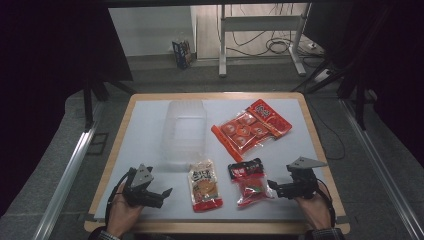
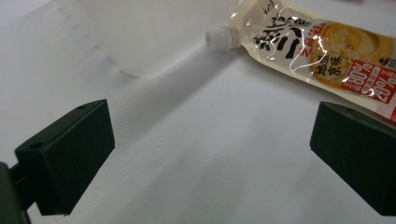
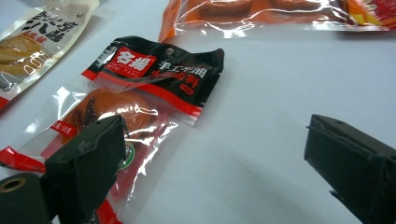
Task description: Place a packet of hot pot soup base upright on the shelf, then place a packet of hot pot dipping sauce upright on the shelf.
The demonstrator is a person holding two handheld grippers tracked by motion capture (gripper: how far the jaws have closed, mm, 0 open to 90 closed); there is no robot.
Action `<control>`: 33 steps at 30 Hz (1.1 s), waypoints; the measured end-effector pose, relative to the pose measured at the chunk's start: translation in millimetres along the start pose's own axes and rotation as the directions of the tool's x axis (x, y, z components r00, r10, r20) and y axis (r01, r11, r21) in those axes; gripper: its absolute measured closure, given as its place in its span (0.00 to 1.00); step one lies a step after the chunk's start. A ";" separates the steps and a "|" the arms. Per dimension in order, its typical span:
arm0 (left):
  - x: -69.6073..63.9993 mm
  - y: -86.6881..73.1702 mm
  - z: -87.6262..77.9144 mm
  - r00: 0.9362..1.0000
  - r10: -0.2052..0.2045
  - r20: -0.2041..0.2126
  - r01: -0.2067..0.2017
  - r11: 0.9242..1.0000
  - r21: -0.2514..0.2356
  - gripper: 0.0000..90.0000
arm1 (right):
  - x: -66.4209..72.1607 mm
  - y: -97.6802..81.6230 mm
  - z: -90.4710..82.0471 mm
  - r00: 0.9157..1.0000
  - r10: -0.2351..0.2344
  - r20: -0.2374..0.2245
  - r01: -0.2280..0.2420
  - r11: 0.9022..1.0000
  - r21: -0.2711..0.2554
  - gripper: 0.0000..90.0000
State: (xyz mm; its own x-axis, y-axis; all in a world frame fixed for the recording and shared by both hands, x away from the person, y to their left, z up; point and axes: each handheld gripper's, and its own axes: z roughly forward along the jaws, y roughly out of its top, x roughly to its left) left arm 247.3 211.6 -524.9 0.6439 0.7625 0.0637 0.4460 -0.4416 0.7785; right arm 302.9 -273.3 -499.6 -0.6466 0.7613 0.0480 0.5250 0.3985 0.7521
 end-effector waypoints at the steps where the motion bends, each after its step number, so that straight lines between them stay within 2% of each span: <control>1: 0.0 0.0 0.0 1.000 0.000 0.000 0.000 1.000 0.000 0.00 | 0.7 0.3 0.8 1.000 -0.003 -0.005 0.003 1.000 0.008 0.04; 7: -0.8 -0.9 -1.7 1.000 0.001 -0.011 -0.001 1.000 -0.006 0.00 | 4.1 1.5 4.2 0.999 -0.029 -0.013 0.029 0.999 0.025 0.02; 10: -2.2 -0.7 -0.5 1.000 0.020 -0.010 -0.020 1.000 0.002 0.00 | 3.7 2.0 5.4 0.999 -0.036 -0.008 0.036 0.999 0.026 0.02; 18: -3.9 -1.3 -0.7 1.000 0.028 -0.014 -0.028 1.000 0.007 0.00 | 3.4 2.4 8.9 0.999 -0.036 -0.012 0.036 0.999 0.034 0.01; 33: -5.8 -1.0 0.2 0.999 0.046 -0.015 -0.046 0.999 0.016 0.00 | 1.8 3.3 12.1 0.999 -0.042 0.012 0.042 0.999 0.029 0.00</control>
State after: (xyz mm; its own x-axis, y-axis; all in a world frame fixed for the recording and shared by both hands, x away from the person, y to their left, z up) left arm 243.3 207.5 -526.1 0.6544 0.7482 0.1090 0.4260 -0.4840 0.7644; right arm 310.2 -264.4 -505.0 -0.6611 0.7502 0.0083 0.5137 0.4446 0.7338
